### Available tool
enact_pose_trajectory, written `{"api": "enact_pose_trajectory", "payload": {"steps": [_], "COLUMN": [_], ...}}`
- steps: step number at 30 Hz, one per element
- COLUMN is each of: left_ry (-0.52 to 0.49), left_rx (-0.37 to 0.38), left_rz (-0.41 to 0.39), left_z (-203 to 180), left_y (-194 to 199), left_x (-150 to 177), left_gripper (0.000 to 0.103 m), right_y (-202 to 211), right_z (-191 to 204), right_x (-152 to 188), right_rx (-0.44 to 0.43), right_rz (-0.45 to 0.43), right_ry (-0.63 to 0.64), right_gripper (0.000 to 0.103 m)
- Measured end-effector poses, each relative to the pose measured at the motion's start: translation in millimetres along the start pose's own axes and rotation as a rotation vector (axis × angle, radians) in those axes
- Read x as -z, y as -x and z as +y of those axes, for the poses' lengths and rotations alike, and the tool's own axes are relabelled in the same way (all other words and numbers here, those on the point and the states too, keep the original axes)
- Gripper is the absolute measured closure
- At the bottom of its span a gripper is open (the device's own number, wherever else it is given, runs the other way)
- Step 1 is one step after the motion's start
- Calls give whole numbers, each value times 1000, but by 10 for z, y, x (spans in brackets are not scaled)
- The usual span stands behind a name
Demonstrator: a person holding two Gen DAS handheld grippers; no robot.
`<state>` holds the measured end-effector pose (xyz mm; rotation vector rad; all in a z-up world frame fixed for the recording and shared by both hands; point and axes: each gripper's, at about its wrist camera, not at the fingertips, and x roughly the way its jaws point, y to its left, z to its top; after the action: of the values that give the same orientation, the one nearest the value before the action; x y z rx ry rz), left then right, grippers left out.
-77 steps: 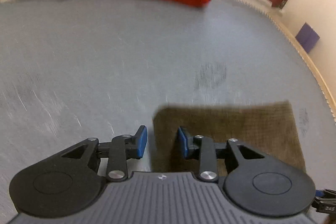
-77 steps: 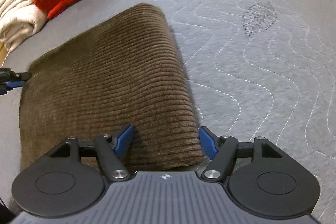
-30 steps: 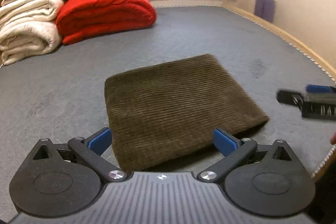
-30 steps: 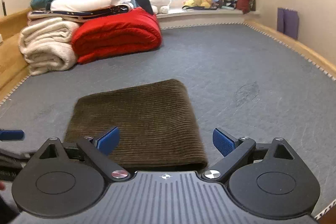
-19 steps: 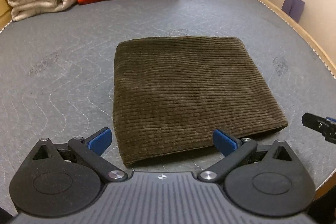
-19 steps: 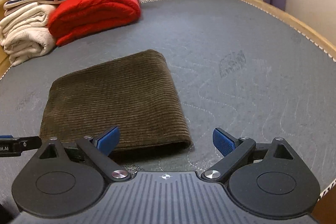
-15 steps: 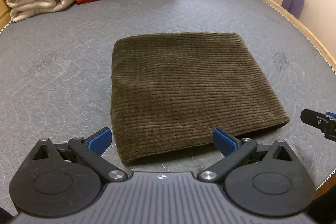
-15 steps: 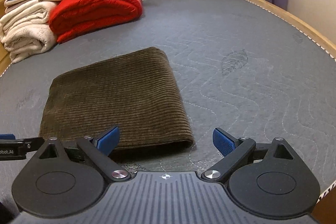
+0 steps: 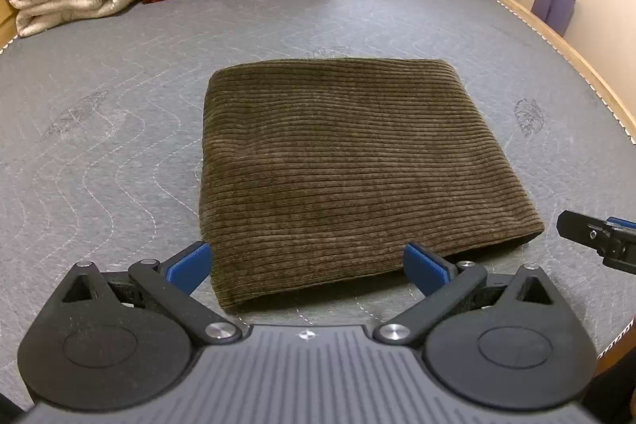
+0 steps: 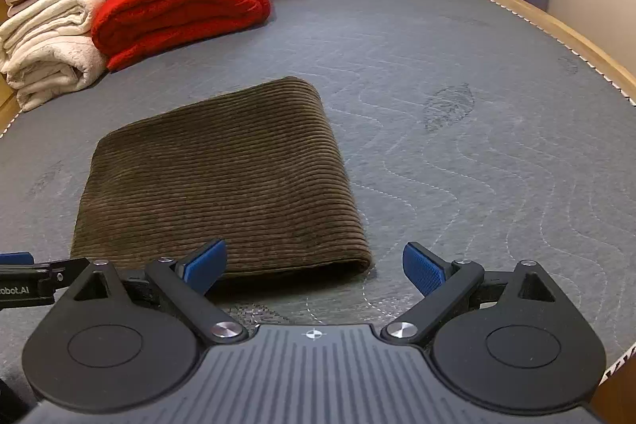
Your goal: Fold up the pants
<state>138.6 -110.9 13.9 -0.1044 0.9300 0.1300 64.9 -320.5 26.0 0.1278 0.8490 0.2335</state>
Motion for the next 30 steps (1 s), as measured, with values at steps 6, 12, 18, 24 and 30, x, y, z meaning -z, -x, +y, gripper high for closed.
{"api": "enact_pose_trajectory", "payload": {"steps": [6,12,18,24,30], "left_ry": [6,3,1,-3,-6], "left_rx": [5,4,5,6,8], "left_rz": [-2,-3,-4,-5,-7], "left_z": [0,-8,-13,-19,-25], "left_y": [10,16,24,27,30], "left_x": [-4,3,10,15,13], "left_gripper": [0,0,0,0,0], "right_y": [-5,-20,-24,-27,-25], "right_z": [-29,-79,-73,-84,-79], "right_x": [-2,-19,-12,-17,-12], "right_rx": [-10,-21,-28,-32,-34], "right_rz": [5,12,15,18,18], "right_ry": [10,21,33,38,40], "right_gripper": [7,7,7,7,7]}}
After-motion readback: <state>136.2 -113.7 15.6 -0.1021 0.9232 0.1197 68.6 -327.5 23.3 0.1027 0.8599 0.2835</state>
